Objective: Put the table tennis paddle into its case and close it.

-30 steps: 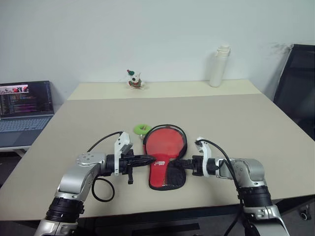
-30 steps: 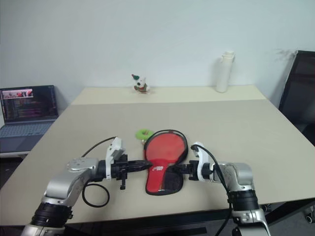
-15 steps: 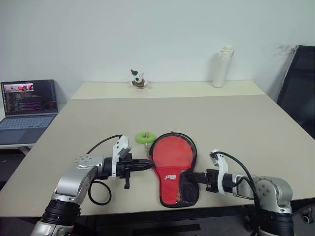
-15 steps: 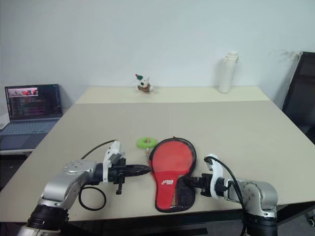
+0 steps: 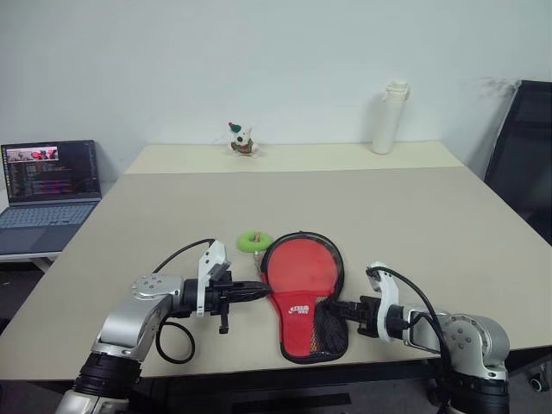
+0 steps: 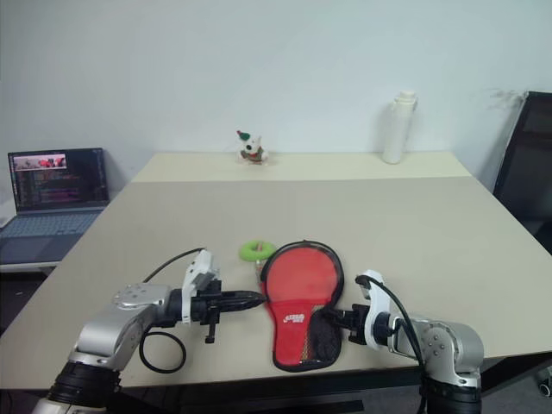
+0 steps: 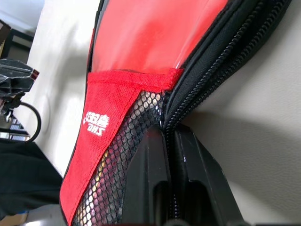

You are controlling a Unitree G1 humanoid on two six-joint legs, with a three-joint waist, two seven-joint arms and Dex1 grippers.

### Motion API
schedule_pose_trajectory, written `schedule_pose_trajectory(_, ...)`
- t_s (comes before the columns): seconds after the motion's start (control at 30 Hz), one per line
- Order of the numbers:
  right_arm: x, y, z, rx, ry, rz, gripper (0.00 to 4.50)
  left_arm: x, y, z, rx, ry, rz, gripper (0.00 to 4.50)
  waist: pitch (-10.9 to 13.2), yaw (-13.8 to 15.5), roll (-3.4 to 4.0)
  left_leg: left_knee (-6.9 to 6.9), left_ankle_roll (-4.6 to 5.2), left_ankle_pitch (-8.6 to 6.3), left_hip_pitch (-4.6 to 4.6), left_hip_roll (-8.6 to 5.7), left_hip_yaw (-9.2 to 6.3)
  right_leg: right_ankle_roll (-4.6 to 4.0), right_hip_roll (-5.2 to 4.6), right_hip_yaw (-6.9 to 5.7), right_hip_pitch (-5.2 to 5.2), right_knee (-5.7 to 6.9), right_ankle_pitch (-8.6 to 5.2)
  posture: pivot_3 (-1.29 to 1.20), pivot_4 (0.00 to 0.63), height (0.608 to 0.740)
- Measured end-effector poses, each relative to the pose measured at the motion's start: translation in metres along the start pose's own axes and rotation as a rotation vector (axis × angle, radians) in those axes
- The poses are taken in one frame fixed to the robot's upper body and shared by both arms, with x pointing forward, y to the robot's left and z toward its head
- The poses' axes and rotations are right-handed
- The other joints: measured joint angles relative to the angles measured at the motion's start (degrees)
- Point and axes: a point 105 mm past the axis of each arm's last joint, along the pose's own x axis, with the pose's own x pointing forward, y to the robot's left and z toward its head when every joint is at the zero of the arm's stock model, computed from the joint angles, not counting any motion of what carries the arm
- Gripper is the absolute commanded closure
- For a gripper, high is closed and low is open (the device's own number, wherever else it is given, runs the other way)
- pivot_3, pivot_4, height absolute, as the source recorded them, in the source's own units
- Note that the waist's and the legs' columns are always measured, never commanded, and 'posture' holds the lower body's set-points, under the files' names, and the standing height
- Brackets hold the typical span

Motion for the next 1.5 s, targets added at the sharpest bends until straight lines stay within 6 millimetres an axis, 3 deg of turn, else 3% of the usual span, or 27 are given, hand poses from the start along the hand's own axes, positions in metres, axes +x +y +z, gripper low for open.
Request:
schedule_pose_trajectory(0.1, -0.004, -0.002, 0.006, -0.032, -0.026, -0.024, 2.45, 0.0, 0.003, 0.001, -0.002, -0.009, 0.026, 4.5, 0.0, 0.02, 0.01, -0.01, 0.0, 0.0, -0.04, -0.01, 0.0, 0.0, -0.01, 0.0, -0.01, -0.03, 0.0, 0.0, 0.15, 0.74)
schedule_pose_trajectory(0.33, -0.036, -0.023, 0.033, -0.23, -0.11, -0.161, 0.04, -0.002, 0.019, 0.004, -0.049, -0.046, 0.137, 4.5, 0.0, 0.07, 0.0, -0.03, 0.0, 0.0, -0.1, -0.01, -0.04, 0.03, 0.0, -0.05, 0.03, -0.25, 0.01, 0.0, 0.15, 0.74)
schedule_pose_trajectory(0.43, -0.037, -0.011, 0.037, -0.269, -0.141, -0.076, 0.04, 0.002, 0.026, 0.009, -0.048, -0.067, 0.177, 4.5, 0.01, 0.0, 0.01, -0.05, 0.0, 0.0, -0.11, 0.01, -0.04, 0.02, 0.03, -0.04, 0.01, -0.26, 0.01, 0.0, 0.15, 0.74)
schedule_pose_trajectory(0.53, -0.041, 0.029, 0.042, -0.357, -0.185, 0.12, 0.0, -0.003, 0.048, 0.015, -0.03, -0.089, 0.292, 3.94, 0.01, 0.01, 0.0, -0.05, 0.0, 0.0, -0.11, 0.04, -0.1, 0.03, 0.06, -0.08, 0.02, -0.27, 0.01, 0.0, 0.15, 0.74)
schedule_pose_trajectory(0.63, -0.042, 0.044, 0.044, -0.392, -0.2, 0.185, 0.0, -0.014, 0.073, 0.022, -0.005, -0.091, 0.419, 2.92, 0.01, 0.1, -0.01, -0.03, 0.0, 0.0, -0.11, 0.0, -0.13, 0.05, 0.03, -0.12, 0.1, -0.34, 0.02, 0.0, 0.15, 0.74)
schedule_pose_trajectory(0.9, -0.035, 0.046, 0.047, -0.415, -0.192, 0.185, 0.0, -0.02, 0.114, 0.029, -0.03, -0.071, 0.568, 0.07, 0.02, 0.26, -0.02, -0.04, 0.01, -0.01, -0.23, -0.05, -0.11, 0.1, -0.02, -0.15, 0.1, -0.55, 0.07, 0.0, 0.15, 0.74)
schedule_pose_trajectory(1.03, -0.031, 0.052, 0.049, -0.475, -0.18, 0.195, 0.0, -0.012, 0.132, 0.031, -0.098, -0.054, 0.603, 0.02, 0.02, 0.28, -0.03, -0.03, 0.01, -0.01, -0.22, -0.07, -0.09, 0.11, -0.01, -0.18, 0.11, -0.53, 0.07, 0.0, 0.15, 0.74)
schedule_pose_trajectory(1.13, -0.028, 0.052, 0.048, -0.536, -0.158, 0.182, 0.0, -0.007, 0.14, 0.021, -0.152, -0.015, 0.617, 0.02, 0.03, 0.18, -0.04, -0.06, 0.01, -0.01, -0.23, -0.07, -0.04, 0.11, 0.0, -0.16, 0.09, -0.57, 0.07, 0.0, 0.15, 0.74)
schedule_pose_trajectory(1.33, -0.022, 0.058, 0.049, -0.632, -0.158, 0.184, 0.0, 0.003, 0.143, -0.004, -0.183, 0.1, 0.61, 0.02, 0.03, 0.19, -0.05, -0.06, 0.01, -0.01, -0.26, -0.07, 0.01, 0.11, 0.02, -0.19, 0.07, -0.56, 0.07, 0.0, 0.15, 0.74)
schedule_pose_trajectory(1.5, -0.018, 0.07, 0.061, -0.74, -0.207, 0.178, 0.0, 0.006, 0.143, -0.007, -0.158, 0.12, 0.595, 0.02, 0.02, 0.25, -0.06, -0.03, 0.01, -0.01, -0.23, -0.07, 0.02, 0.11, 0.0, -0.2, 0.11, -0.52, 0.07, 0.0, 0.15, 0.74)
